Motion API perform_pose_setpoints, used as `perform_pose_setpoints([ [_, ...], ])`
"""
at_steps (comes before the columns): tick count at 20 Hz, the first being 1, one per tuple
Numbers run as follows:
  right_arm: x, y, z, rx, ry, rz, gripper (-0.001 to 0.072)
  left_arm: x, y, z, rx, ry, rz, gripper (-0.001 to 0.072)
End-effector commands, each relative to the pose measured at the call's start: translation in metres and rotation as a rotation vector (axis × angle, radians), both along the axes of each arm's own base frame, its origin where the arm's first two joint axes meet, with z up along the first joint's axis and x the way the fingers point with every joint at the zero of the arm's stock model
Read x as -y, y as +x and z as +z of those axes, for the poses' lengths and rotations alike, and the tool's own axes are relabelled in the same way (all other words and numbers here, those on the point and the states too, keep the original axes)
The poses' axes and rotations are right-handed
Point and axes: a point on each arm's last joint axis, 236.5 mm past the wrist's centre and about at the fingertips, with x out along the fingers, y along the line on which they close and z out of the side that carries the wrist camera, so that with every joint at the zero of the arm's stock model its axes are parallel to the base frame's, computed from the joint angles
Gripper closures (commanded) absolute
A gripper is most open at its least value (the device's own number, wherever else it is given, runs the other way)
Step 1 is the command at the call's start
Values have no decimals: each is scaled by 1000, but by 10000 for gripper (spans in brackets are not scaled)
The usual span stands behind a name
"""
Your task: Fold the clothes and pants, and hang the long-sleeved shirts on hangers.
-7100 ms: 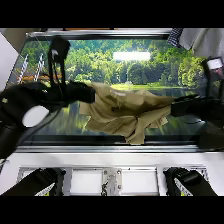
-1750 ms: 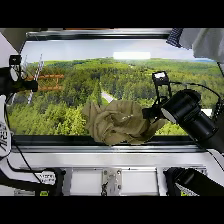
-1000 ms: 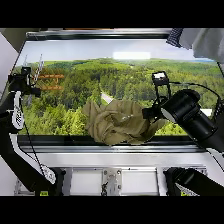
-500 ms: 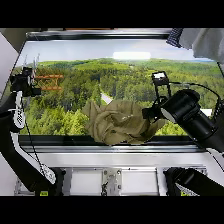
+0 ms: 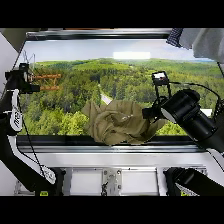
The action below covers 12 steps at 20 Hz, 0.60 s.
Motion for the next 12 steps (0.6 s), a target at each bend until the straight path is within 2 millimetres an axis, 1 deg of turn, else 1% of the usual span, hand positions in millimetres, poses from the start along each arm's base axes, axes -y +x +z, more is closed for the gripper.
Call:
perform_pose_setpoints([
  [1,0,0,0,0,0,-1,699,9,3,45,52,28,-23,694],
  [3,0,0,0,0,0,-1,699,21,5,70,77,42,-55,694],
  [5,0,0,0,0,0,-1,699,38,8,90,100,48,-81,694],
  [9,0,0,0,0,0,-1,699,71,14,118,132,60,-153,694],
  [12,0,0,0,0,0,-1,699,97,11,132,132,56,-186,694],
])
